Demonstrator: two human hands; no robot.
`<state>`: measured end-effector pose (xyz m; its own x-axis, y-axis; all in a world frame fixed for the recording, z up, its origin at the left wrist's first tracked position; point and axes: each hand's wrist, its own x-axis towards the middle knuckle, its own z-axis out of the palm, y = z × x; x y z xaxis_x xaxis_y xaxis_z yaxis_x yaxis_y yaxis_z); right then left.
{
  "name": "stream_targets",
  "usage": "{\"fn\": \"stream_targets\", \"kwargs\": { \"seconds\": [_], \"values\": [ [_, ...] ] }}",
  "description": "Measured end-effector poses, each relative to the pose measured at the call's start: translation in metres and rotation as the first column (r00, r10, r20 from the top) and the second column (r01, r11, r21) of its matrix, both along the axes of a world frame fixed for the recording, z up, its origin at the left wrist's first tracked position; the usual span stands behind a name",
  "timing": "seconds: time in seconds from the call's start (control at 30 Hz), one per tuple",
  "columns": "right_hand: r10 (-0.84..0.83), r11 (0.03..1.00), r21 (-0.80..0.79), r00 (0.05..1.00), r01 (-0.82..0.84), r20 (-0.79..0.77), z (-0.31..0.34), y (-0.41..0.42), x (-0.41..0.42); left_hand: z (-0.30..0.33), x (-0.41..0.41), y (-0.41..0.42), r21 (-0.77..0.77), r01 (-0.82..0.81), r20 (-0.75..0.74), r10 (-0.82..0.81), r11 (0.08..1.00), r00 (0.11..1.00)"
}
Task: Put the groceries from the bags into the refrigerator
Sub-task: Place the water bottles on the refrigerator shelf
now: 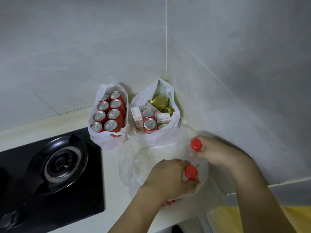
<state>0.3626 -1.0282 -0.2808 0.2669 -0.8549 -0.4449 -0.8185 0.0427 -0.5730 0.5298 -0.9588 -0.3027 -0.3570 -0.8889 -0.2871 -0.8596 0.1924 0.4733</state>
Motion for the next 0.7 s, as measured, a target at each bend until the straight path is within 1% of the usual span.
{"fn": "stream_targets", "kwargs": {
  "seconds": [0.13, 0.2, 0.3, 0.33, 0.4, 0.43, 0.53, 0.57, 0.63, 0.7],
  "values": [
    [-0.035, 0.999, -0.021, 0.995, 0.037, 0.096, -0.017, -0.003, -0.003, -0.009, 0.008, 0.002, 0.084, -0.107, -0.109, 0.116, 0.991, 0.987],
    [-0.075, 0.995, -0.051, 0.988, 0.082, 0.138, -0.028, -0.005, -0.001, -0.014, 0.017, 0.004, 0.135, -0.203, -0.205, 0.228, 0.97, 0.952],
    [-0.171, 0.971, -0.118, 0.945, 0.21, 0.28, -0.039, -0.004, 0.004, -0.025, 0.033, 0.005, 0.186, -0.389, -0.36, 0.431, 0.902, 0.827],
    [-0.194, 0.959, -0.141, 0.932, 0.246, 0.307, -0.043, -0.003, 0.006, -0.028, 0.038, 0.005, 0.194, -0.454, -0.393, 0.492, 0.87, 0.777],
    [-0.187, 0.945, -0.198, 0.926, 0.261, 0.328, -0.047, 0.0, 0.014, -0.031, 0.047, 0.006, 0.198, -0.543, -0.449, 0.568, 0.816, 0.69],
    [-0.178, 0.94, -0.217, 0.921, 0.264, 0.346, -0.045, 0.001, 0.019, -0.03, 0.05, 0.007, 0.181, -0.562, -0.468, 0.573, 0.807, 0.672],
    [-0.164, 0.912, -0.263, 0.866, 0.316, 0.472, -0.034, 0.004, 0.033, -0.019, 0.057, 0.012, 0.076, -0.575, -0.464, 0.539, 0.815, 0.702],
    [-0.15, 0.901, -0.278, 0.841, 0.333, 0.52, -0.026, 0.005, 0.038, -0.01, 0.06, 0.014, 0.042, -0.588, -0.478, 0.533, 0.808, 0.699],
    [-0.124, 0.879, -0.301, 0.786, 0.371, 0.606, -0.007, 0.004, 0.048, 0.011, 0.069, 0.017, -0.003, -0.634, -0.556, 0.525, 0.773, 0.644],
    [-0.087, 0.846, -0.34, 0.737, 0.41, 0.671, 0.016, 0.006, 0.062, 0.037, 0.081, 0.021, -0.014, -0.684, -0.657, 0.509, 0.73, 0.556]
  ]
}}
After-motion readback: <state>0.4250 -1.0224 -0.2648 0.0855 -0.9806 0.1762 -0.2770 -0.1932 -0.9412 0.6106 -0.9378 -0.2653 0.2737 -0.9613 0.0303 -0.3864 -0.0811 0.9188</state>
